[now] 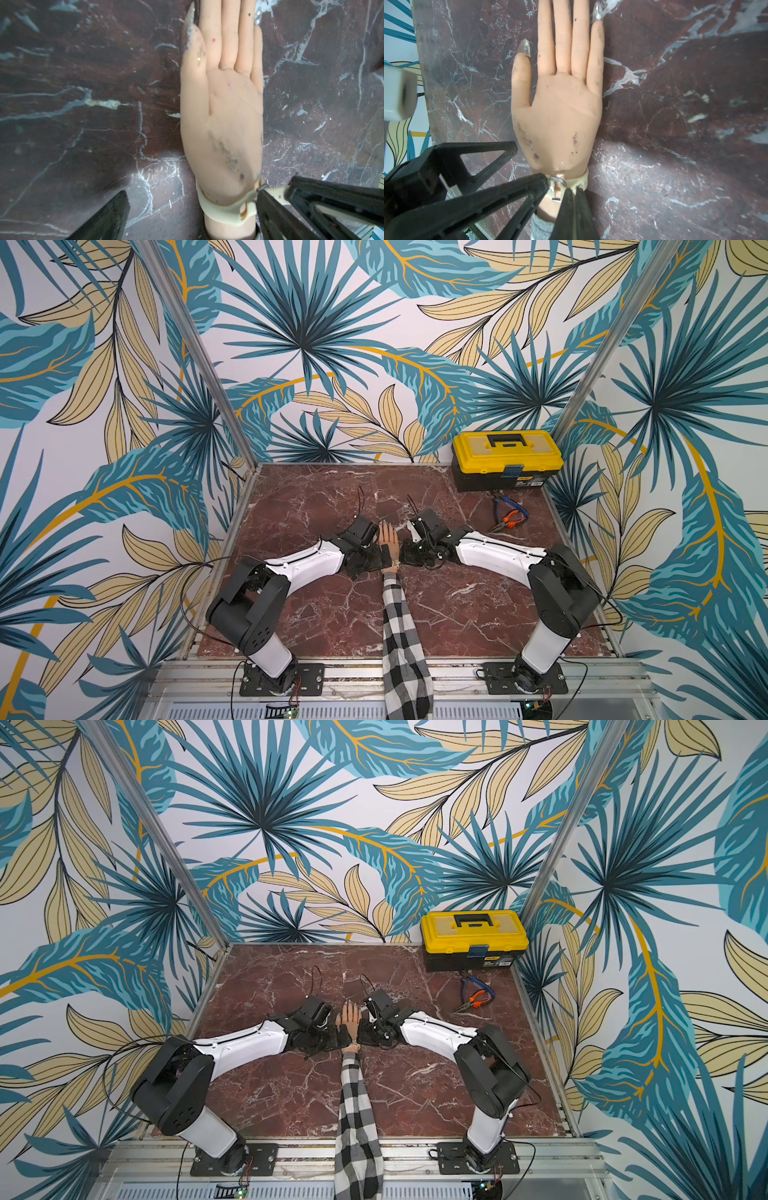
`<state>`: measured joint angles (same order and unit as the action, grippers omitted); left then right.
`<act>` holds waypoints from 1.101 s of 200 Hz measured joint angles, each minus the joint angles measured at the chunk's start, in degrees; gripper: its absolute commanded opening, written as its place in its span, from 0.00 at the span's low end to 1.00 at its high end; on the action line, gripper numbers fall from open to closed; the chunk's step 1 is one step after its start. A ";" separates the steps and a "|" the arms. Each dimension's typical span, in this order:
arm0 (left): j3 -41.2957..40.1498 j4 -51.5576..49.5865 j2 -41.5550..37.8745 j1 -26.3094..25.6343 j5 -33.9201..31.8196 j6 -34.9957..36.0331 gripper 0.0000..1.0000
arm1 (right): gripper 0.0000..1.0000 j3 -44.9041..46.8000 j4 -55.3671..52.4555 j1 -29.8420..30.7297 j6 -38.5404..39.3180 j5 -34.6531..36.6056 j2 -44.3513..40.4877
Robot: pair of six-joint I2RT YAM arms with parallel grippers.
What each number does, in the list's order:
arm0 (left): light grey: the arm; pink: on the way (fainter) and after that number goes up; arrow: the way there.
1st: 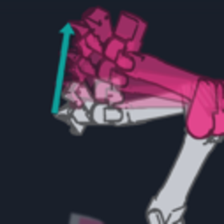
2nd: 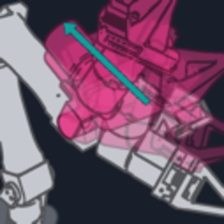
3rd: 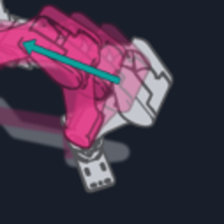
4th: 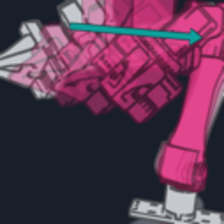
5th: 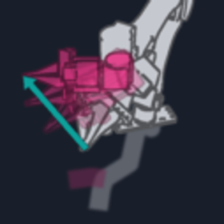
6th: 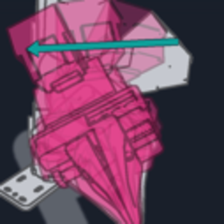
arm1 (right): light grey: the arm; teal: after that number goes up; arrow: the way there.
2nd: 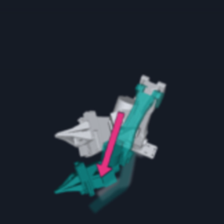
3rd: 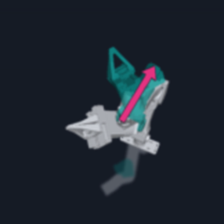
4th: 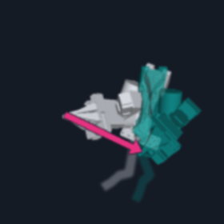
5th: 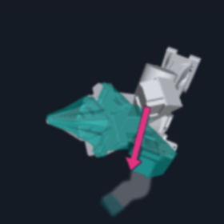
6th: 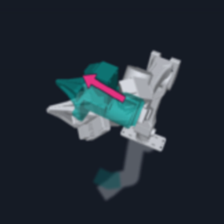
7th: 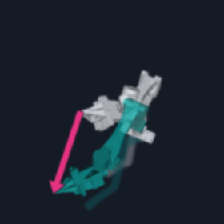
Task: Take off the watch
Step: Untie the watch from the hand.
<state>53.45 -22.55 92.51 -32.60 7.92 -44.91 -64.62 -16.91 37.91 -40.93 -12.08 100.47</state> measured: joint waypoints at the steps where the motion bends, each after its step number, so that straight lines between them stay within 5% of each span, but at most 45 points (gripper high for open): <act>1: 0.00 0.00 -0.02 0.02 0.00 0.00 0.97 | 0.00 0.00 -0.02 0.00 0.00 0.00 0.00; 16: -0.09 -0.07 -0.07 0.24 -0.20 0.13 0.97 | 0.00 -0.22 -0.04 0.00 0.00 0.00 0.00; 50: -0.28 -0.24 -0.07 0.46 -0.24 0.17 0.97 | 0.28 -0.85 -0.13 -0.02 0.20 -0.81 -0.02; 74: -0.33 -0.24 -0.07 0.46 -0.28 0.39 0.97 | 0.34 -1.01 -0.15 -0.04 0.07 -1.49 -1.40; 140: -1.27 -0.31 -1.27 1.05 -0.68 0.61 0.97 | 0.35 6.93 7.48 -2.89 -3.41 -3.41 -12.00; 220: -1.84 -0.44 -1.92 1.31 -1.16 0.96 0.97 | 0.30 16.61 29.68 -4.44 -15.47 -11.19 -4.15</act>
<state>51.62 -22.98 90.59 -31.29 6.76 -43.94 -48.01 12.78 33.47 -56.40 -23.27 96.31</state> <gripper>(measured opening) 0.970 0.307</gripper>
